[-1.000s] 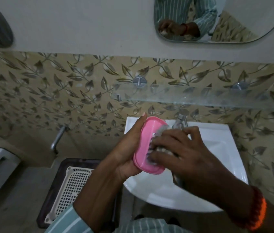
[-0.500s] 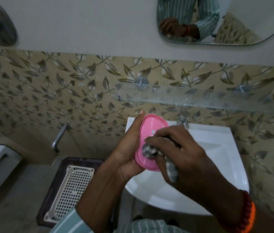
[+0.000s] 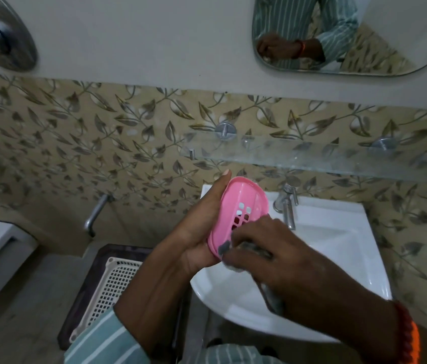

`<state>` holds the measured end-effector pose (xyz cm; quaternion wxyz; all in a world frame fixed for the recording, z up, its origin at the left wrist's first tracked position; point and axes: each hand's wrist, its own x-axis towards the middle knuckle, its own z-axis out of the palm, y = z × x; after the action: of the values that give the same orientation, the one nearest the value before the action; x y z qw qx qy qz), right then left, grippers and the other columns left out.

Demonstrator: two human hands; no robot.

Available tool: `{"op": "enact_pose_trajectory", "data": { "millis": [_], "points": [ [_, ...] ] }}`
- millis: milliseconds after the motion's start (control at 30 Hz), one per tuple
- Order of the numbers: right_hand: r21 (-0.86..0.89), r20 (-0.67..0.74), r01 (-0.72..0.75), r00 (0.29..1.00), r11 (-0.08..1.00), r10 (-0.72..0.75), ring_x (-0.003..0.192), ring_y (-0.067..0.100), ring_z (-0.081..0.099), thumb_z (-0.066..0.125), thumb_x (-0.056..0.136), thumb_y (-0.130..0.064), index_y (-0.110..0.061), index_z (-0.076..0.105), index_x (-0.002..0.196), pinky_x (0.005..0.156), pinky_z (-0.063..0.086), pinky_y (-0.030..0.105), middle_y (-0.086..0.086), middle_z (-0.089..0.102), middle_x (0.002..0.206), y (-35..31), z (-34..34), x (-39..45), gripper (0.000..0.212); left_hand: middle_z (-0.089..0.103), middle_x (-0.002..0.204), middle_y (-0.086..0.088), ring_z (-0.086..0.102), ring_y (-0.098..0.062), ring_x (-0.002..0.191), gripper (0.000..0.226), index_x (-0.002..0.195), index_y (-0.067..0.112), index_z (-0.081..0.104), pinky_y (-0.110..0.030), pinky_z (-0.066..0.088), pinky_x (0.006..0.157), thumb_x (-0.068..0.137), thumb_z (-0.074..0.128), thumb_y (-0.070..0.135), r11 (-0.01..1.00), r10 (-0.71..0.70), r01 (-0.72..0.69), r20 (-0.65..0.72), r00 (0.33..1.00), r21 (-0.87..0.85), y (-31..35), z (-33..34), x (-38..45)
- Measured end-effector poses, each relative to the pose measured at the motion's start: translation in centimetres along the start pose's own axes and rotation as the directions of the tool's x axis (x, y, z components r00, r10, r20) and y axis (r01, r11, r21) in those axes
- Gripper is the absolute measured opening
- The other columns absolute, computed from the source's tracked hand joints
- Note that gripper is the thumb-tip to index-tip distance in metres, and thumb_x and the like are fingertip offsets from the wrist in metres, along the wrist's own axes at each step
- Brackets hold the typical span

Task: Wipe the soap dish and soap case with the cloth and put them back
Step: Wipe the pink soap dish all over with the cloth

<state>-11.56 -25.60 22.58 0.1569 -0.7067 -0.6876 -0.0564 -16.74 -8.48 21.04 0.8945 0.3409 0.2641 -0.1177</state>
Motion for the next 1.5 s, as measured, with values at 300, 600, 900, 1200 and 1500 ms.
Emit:
{"op": "enact_pose_trajectory", "data": {
  "millis": [300, 600, 900, 1200, 1500],
  "points": [
    [-0.028, 0.033, 0.051, 0.998, 0.998, -0.050, 0.094, 0.026, 0.049, 0.055, 0.074, 0.005, -0.013, 0.063, 0.113, 0.081, 0.041, 0.036, 0.010, 0.056, 0.111, -0.4, 0.2, 0.5, 0.044, 0.071, 0.097, -0.018, 0.065, -0.030, 0.089, 0.075, 0.112, 0.002, 0.078, -0.040, 0.050, 0.087, 0.088, 0.058, 0.070, 0.999, -0.041, 0.041, 0.017, 0.999, -0.014, -0.4, -0.1, 0.2],
    [-0.022, 0.028, 0.013, 1.000, 1.000, -0.012, 0.095, 0.025, 0.051, 0.055, 0.076, 0.004, -0.012, 0.066, 0.111, 0.081, 0.043, 0.036, 0.011, 0.059, 0.111, -0.8, 0.4, 0.9, 0.040, 0.072, 0.098, -0.018, 0.066, -0.028, 0.089, 0.070, 0.105, 0.002, 0.081, -0.039, 0.052, 0.088, 0.090, 0.058, 0.067, 0.999, 0.038, -0.037, 0.013, 0.999, -0.040, -0.4, -0.6, 0.1],
    [0.034, -0.066, -0.100, 0.993, 0.994, 0.102, 0.098, 0.027, 0.057, 0.067, 0.082, -0.004, -0.010, 0.065, 0.115, 0.081, 0.051, 0.036, 0.013, 0.060, 0.112, -0.7, 1.0, 1.3, 0.034, 0.073, 0.116, -0.020, 0.072, -0.032, 0.103, 0.064, 0.114, 0.010, 0.080, -0.048, 0.054, 0.101, 0.082, 0.065, 0.064, 0.994, 0.105, -0.104, -0.041, 0.994, 0.025, -1.8, -1.1, 0.2],
    [0.053, -0.192, -0.423, 0.885, 0.905, 0.425, 0.096, 0.024, 0.055, 0.077, 0.076, -0.012, -0.007, 0.062, 0.115, 0.074, 0.056, 0.038, 0.012, 0.057, 0.110, 1.7, 0.2, 2.5, 0.042, 0.080, 0.098, -0.011, 0.076, -0.019, 0.080, 0.058, 0.104, 0.022, 0.082, -0.032, 0.064, 0.074, 0.080, 0.057, 0.069, 0.943, 0.285, -0.276, -0.024, 0.958, 0.186, -2.4, -0.8, 0.1],
    [-0.054, -0.200, -0.278, 0.944, 0.959, 0.262, 0.086, 0.028, 0.059, 0.053, 0.092, -0.027, -0.005, 0.071, 0.105, 0.064, 0.053, 0.031, 0.019, 0.062, 0.101, 1.9, -1.1, 1.7, 0.031, 0.079, 0.095, -0.011, 0.075, -0.021, 0.080, 0.056, 0.102, 0.024, 0.082, -0.035, 0.062, 0.075, 0.097, 0.047, 0.067, 0.939, 0.249, -0.242, 0.003, 0.968, 0.244, -2.0, -0.9, -0.5]
  ]
}}
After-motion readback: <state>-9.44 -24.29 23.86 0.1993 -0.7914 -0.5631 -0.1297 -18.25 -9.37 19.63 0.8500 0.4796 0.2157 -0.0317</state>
